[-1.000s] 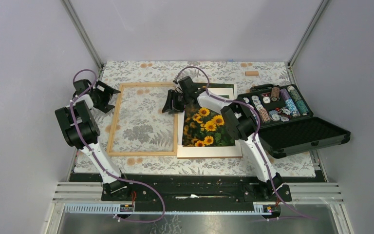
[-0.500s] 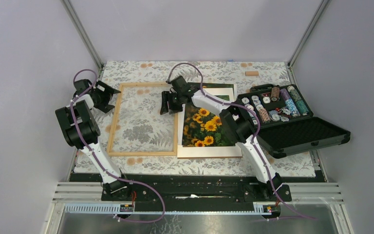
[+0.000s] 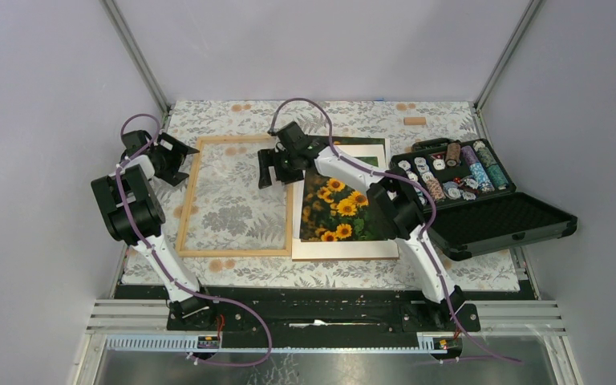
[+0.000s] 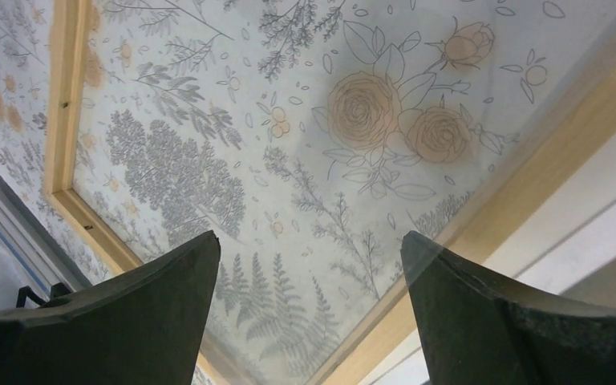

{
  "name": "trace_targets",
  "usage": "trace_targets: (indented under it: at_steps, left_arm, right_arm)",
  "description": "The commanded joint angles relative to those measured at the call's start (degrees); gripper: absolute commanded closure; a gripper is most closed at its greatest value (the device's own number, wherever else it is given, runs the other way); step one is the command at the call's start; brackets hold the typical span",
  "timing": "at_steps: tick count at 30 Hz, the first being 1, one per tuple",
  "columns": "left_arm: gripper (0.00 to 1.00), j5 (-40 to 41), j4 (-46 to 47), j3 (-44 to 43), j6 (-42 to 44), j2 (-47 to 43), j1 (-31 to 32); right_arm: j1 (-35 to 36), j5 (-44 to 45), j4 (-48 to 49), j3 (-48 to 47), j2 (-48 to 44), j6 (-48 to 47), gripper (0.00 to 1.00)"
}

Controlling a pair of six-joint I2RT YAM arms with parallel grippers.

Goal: Put the photo into the frame
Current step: Place the photo frame item in the photo frame.

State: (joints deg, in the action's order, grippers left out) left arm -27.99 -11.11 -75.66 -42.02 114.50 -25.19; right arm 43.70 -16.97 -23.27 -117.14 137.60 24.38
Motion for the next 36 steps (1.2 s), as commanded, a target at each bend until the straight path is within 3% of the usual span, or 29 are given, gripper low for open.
trace_targets:
  at_steps: [1, 4, 19, 23, 36]
  left_arm:
    - [0.04, 0.04, 0.48, -0.34, -0.08, -3.04, 0.49]
    - [0.04, -0.04, 0.41, -0.31, -0.08, -3.05, 0.49]
    - [0.04, -0.40, 0.46, -0.62, -0.18, -3.40, 0.40]
    - [0.04, 0.00, 0.48, -0.50, 0.05, -3.66, 0.38]
    - [0.02, 0.77, 0.39, -0.78, 0.71, -2.98, -0.47]
  right_arm:
    - [0.68, 1.94, 0.15, 1.17, -8.51, -2.01, 0.08]
    - [0.70, 3.00, 0.11, 2.28, -9.61, -2.48, 0.01]
    - [0.62, 4.14, 2.49, 11.94, -16.67, -3.81, 0.00]
    - [-0.10, 3.61, 6.83, 14.33, -16.04, -3.21, 0.00]
    - [-1.74, 1.78, 10.52, 13.08, -9.33, 0.16, 0.11]
